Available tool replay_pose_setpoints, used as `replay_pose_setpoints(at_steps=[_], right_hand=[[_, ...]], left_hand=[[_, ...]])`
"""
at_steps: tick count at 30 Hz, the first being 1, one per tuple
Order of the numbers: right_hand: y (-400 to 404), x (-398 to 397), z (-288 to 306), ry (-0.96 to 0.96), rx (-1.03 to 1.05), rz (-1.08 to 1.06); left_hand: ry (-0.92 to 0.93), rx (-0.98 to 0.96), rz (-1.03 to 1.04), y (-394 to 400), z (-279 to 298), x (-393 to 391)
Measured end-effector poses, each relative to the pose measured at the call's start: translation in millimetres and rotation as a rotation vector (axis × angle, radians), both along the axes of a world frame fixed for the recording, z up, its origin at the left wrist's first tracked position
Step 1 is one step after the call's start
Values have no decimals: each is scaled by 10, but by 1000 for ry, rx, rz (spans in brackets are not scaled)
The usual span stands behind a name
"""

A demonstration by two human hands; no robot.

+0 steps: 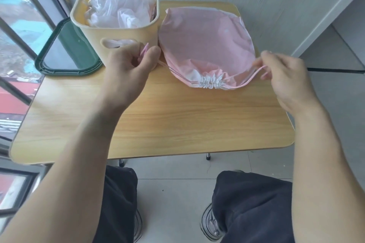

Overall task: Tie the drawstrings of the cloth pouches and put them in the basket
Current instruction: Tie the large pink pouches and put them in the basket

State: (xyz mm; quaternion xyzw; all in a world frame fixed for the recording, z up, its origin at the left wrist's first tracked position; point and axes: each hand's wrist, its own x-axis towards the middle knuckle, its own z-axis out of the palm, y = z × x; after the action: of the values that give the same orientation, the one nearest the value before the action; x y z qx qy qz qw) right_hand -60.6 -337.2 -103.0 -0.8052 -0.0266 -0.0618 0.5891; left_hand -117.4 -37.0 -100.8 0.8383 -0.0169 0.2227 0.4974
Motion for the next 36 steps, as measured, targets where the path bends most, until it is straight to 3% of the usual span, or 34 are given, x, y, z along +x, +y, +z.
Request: replay_pose_setpoints(at_steps=[4,8,13,17,21,26,32,36], right_hand=[[188,-64,67,11,382,290],[306,-87,70,120,330,387],[478,-135,12,247,352,397],[521,-159,-19,313,294,383],[425,-128,34,378,382,390],[338,-160,17,408,183,491],[394,-193,71,453,120,501],[667,-275,-38,466,-134,631]], left_hand=[[-2,-172,-125,-149,-31,43],[144,-431,-298,-396,-72,55],[227,-538,-370,-577,-92,53],[283,-435,-294,-593,-113,54],[323,-274,-228,-502,-137,86],[311,-149,-214,-438,-135,55],[279,-55,-166,-325,-65,155],[143,25,-77,-326,-48,275]])
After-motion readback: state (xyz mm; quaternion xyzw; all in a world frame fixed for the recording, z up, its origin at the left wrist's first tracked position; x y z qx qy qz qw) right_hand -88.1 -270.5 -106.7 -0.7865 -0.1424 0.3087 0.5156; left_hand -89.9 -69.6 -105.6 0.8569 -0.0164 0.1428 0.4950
